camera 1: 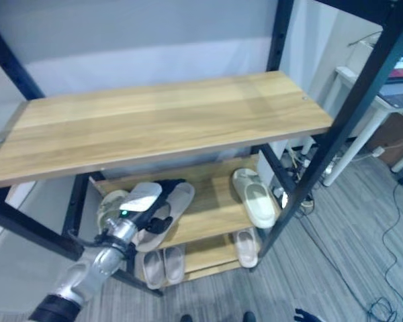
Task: Arrange the slippers neatly on the shoe rack.
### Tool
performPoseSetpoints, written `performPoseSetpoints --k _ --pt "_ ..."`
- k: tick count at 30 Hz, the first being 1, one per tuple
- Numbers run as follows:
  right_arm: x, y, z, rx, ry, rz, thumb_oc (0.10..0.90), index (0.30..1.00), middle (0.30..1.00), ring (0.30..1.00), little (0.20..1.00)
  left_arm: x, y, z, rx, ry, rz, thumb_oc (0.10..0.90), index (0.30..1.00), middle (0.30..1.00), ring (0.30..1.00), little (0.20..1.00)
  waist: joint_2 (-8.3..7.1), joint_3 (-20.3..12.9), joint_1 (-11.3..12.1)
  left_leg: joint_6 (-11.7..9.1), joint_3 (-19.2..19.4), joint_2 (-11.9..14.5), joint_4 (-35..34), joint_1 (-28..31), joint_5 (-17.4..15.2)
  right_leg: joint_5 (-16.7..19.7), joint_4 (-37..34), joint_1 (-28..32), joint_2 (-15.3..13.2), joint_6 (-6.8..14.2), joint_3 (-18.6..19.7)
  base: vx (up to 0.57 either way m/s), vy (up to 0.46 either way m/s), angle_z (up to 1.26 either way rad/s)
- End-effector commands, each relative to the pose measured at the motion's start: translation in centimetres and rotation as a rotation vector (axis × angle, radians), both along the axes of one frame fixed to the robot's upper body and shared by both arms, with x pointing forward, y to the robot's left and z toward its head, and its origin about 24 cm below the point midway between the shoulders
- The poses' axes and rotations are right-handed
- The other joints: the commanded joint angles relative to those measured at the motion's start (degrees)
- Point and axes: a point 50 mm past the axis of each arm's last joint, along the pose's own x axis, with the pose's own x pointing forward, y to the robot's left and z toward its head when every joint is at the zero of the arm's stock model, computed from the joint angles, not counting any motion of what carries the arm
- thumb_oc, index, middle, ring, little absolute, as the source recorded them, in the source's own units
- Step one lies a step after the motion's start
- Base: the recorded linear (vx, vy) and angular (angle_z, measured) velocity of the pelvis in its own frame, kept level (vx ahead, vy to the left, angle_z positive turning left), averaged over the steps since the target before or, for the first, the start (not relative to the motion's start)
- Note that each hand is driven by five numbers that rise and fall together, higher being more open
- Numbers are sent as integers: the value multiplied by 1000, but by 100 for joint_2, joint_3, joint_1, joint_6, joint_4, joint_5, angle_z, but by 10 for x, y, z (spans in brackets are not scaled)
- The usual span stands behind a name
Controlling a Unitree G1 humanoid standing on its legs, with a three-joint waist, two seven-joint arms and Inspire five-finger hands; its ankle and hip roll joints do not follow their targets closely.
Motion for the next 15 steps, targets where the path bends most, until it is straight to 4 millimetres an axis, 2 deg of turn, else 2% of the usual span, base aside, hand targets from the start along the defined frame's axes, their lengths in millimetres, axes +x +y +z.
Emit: performPoseSetpoints --k 1,4,6,7,8,15 --pt "13 -11 8 -41 -59 51 800 900 900 900 900 38 7 74 42 -347 14 800 900 900 900 900 21 126 -84 -129 249 -80 -13 106 -494 -488 39 284 -24 431 -141 13 23 -9" --pt "14 -12 8 -44 -56 47 800 900 900 900 900 41 6 75 52 -350 18 800 900 900 900 900 24 148 -105 -119 265 -93 -13 76 -499 -479 39 248 -42 445 -124 5 21 -6" --pt "15 -11 8 -43 -58 47 800 900 900 900 900 43 5 74 46 -346 17 711 766 766 766 766 22 161 -123 -115 273 -98 -13 60 -504 -471 39 225 -49 446 -115 5 13 -6" --pt "15 -11 8 -43 -61 44 800 900 900 900 900 45 2 74 38 -341 12 477 415 415 415 415 20 163 -146 -110 281 -103 -13 47 -511 -457 39 205 -59 447 -99 6 17 -6" --pt "16 -10 8 -41 -63 44 800 900 900 900 900 46 0 74 32 -339 6 400 300 300 300 300 24 166 -156 -108 286 -108 -13 40 -514 -455 39 191 -63 448 -88 6 17 -6" --pt "18 -8 7 -38 -67 34 800 900 900 900 900 48 -18 68 -51 -322 -39 400 300 300 300 300 36 158 -198 -90 301 -133 -13 56 -542 -463 39 192 -84 444 -67 2 5 -2"
